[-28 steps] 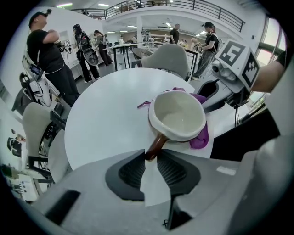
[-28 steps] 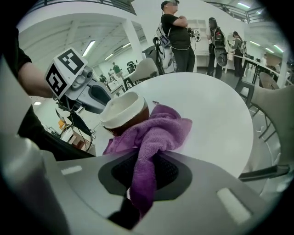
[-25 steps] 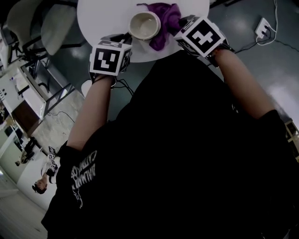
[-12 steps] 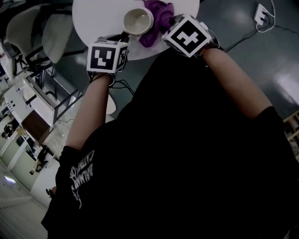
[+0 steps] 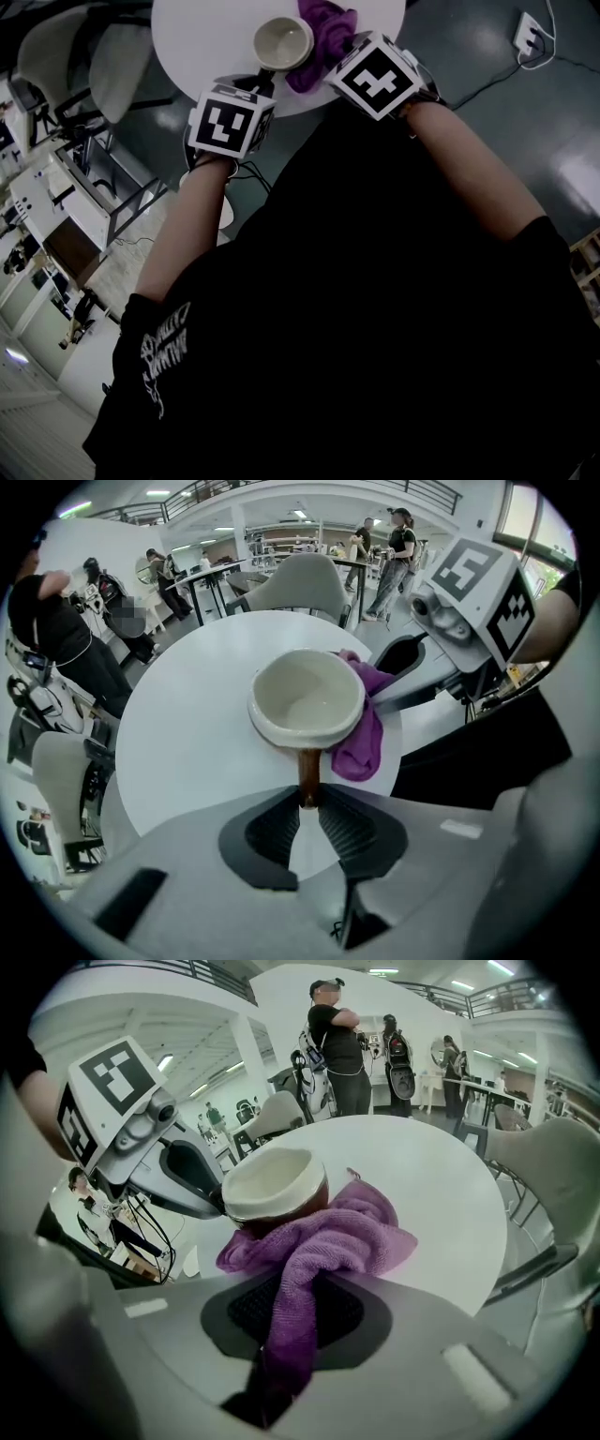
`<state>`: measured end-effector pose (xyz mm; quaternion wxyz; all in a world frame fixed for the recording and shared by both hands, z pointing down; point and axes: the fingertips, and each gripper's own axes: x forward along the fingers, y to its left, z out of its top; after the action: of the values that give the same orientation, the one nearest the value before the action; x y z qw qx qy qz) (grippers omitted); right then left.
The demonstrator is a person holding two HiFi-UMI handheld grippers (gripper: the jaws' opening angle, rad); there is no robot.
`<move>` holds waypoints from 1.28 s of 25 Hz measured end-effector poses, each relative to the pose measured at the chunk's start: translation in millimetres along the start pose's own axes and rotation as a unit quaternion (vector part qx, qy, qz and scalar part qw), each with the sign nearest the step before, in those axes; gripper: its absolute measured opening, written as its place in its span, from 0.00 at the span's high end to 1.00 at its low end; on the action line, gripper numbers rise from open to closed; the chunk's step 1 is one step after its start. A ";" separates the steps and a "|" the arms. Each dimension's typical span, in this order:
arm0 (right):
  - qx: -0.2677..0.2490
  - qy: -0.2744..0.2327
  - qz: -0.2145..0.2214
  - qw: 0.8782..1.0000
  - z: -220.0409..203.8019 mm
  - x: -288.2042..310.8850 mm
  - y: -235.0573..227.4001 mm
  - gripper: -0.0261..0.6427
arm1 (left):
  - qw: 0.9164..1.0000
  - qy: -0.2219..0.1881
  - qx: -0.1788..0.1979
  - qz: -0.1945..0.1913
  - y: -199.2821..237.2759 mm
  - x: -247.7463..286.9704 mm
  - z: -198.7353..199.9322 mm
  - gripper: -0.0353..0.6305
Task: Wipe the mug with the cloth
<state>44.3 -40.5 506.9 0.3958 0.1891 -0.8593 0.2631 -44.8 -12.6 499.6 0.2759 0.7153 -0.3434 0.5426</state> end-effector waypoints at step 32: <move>0.029 0.016 0.033 0.999 0.5 10.9 42.0 0.86 | 0.998 -0.012 0.036 -0.044 -17.6 -5.8 -7.6 0.84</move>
<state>14.8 -8.9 502.5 0.3953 0.1673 -0.8505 0.3041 -36.3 5.1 495.6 0.2695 0.7453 -0.2955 0.5334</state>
